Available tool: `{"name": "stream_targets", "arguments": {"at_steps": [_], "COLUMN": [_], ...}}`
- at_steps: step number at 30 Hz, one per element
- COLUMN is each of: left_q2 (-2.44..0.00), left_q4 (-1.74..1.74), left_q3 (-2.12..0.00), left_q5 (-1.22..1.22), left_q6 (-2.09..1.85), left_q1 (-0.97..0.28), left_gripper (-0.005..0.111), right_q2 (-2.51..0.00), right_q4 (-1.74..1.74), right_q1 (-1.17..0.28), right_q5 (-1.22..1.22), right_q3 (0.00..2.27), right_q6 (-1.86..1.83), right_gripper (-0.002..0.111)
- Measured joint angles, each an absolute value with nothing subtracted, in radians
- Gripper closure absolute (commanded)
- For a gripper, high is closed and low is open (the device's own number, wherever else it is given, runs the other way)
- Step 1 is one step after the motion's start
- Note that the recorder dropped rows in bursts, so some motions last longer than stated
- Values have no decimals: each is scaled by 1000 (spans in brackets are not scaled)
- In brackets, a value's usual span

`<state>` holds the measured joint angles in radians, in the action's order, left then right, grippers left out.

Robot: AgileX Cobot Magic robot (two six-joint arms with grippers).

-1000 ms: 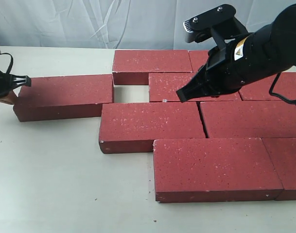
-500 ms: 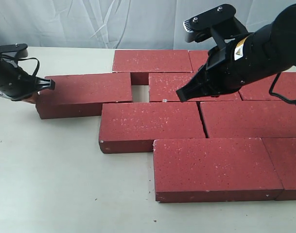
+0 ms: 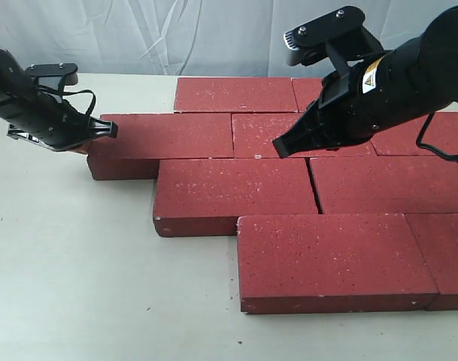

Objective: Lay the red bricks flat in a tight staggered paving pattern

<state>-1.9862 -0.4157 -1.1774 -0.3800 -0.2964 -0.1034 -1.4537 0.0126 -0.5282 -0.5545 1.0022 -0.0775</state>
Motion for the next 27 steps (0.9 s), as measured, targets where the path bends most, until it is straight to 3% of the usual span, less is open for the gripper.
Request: {"name": "stream_targets", "arguments": {"at_steps": [15,27], "left_q2": [-1908,-1523], "left_q4": [-362,-343], "left_q3": [-1177,-1106], "left_q5": [-475,-662], "left_q6": [-296,-293], "left_q1": [3,10], "left_gripper": [107,107], "right_q2": [-1456,-1457], "right_q4": [13,20], "right_q1": [-524,-227], "right_q5": [-573,-854], "right_q3": [1007,1143], "right_q6": [-78,-75], "right_gripper": [109,109]}}
